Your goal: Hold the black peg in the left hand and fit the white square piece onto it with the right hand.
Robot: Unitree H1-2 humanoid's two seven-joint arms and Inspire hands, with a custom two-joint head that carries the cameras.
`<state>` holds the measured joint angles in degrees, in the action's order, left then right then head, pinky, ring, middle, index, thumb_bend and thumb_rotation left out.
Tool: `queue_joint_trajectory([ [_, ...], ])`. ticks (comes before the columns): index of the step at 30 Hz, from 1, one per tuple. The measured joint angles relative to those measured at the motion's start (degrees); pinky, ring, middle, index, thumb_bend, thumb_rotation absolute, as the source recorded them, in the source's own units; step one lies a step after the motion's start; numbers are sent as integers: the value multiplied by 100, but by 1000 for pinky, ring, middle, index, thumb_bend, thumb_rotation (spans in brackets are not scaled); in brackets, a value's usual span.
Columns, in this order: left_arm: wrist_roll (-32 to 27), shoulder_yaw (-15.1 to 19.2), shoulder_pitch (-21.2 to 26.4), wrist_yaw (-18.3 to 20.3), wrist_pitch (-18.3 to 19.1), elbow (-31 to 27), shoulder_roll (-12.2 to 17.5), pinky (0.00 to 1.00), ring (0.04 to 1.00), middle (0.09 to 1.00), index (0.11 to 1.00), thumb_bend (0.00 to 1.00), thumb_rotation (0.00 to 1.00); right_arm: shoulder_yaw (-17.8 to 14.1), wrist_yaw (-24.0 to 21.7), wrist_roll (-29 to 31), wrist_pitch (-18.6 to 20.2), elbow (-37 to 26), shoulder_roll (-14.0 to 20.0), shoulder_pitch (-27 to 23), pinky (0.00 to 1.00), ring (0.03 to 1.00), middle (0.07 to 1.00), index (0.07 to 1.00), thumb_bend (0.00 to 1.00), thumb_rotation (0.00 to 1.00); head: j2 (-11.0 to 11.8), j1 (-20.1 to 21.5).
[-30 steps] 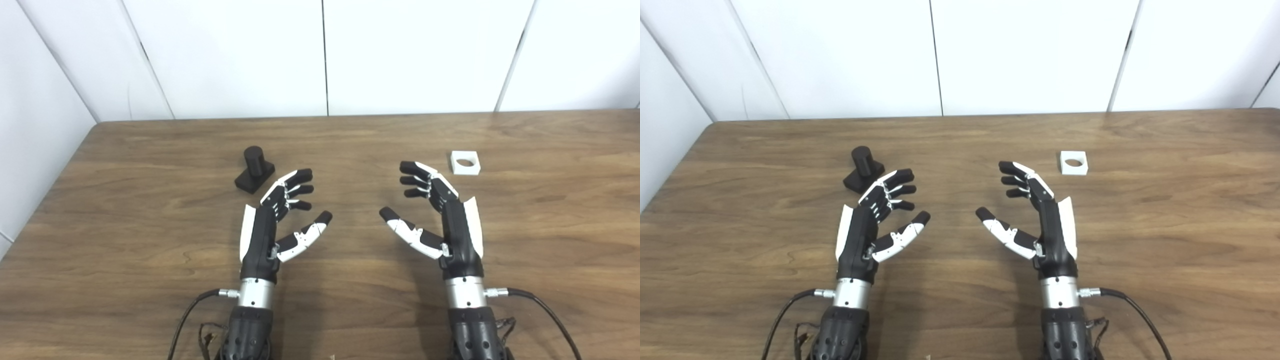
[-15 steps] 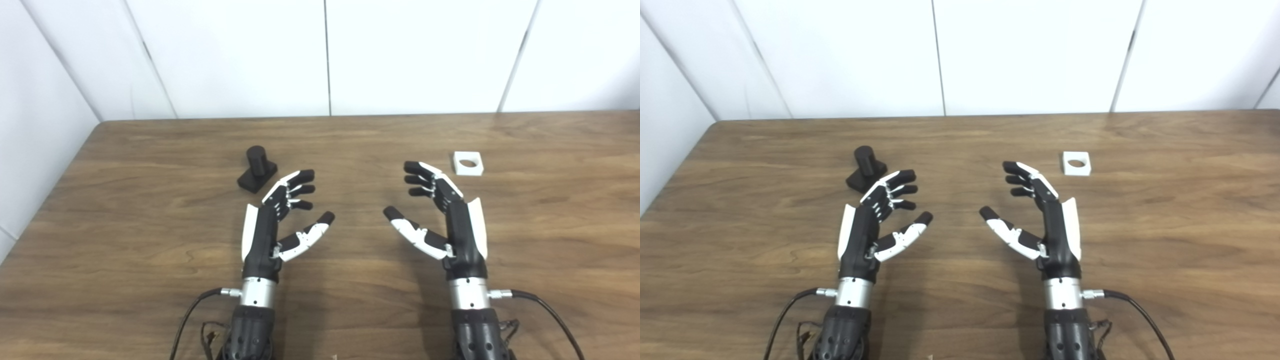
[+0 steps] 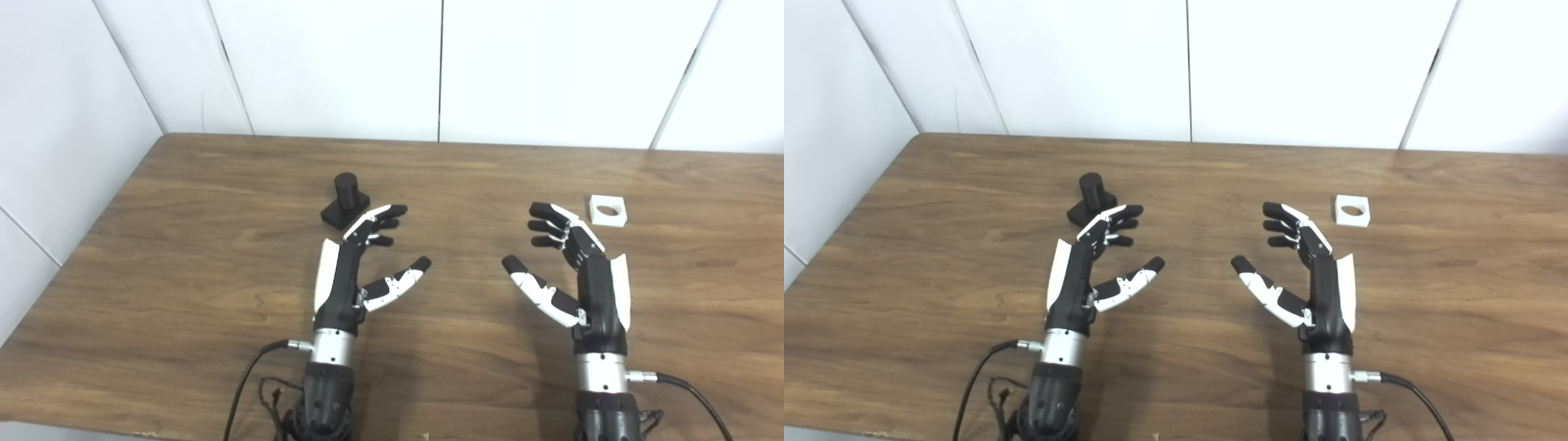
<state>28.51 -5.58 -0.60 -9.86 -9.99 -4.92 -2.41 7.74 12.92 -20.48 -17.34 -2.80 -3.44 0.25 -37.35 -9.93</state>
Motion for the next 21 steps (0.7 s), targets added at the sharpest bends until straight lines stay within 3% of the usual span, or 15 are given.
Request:
queue_joint_trajectory([
  [7, 381, 46, 103, 191, 652, -183, 409, 737, 845, 857, 729, 659, 243, -8, -1, 65, -76, 30, 32, -15, 630, 720, 758, 742, 602, 230, -35, -26],
  [14, 539, 138, 279, 184, 810, -178, 614, 689, 804, 832, 691, 672, 186, -9, -6, 102, -81, 46, 46, -27, 626, 712, 749, 732, 616, 195, -44, -35],
  [19, 806, 276, 476, -36, 1016, -57, 693, 700, 823, 840, 701, 687, 243, -15, -19, 137, -75, 45, 47, -27, 624, 710, 747, 729, 624, 195, -53, -53],
  [21, 925, 294, 559, -94, 1107, -4, 733, 740, 872, 866, 715, 700, 259, -16, -19, 138, -76, 45, 48, -28, 624, 711, 747, 730, 621, 195, -61, -53],
])
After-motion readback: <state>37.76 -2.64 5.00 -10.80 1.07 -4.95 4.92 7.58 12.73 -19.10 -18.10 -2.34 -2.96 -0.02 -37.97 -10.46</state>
